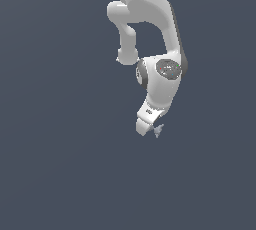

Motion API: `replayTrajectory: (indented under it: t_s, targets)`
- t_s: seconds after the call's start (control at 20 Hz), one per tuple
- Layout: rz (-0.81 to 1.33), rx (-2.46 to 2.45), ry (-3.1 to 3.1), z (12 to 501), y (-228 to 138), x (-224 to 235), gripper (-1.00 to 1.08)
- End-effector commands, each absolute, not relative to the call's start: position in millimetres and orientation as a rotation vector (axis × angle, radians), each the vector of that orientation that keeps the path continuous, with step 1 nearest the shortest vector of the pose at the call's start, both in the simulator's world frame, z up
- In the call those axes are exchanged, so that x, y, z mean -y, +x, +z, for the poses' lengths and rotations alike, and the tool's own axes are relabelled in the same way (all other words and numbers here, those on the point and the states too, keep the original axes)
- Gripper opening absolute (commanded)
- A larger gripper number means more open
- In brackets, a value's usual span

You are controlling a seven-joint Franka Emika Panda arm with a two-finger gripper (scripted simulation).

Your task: Pick up the object and move it to a goal position.

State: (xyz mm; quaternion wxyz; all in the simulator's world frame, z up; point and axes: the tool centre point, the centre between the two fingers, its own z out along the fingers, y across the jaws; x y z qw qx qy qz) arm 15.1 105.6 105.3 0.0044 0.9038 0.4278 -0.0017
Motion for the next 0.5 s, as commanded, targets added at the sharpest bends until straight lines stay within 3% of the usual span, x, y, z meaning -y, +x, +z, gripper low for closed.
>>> replayTrajectory:
  t_s: [0.0,0.45]
  targets:
    - [-0.003,-1.418,2.797,102,14,-114,1.00]
    - [0.000,-1.528,2.745,96,12,-126,1.00]
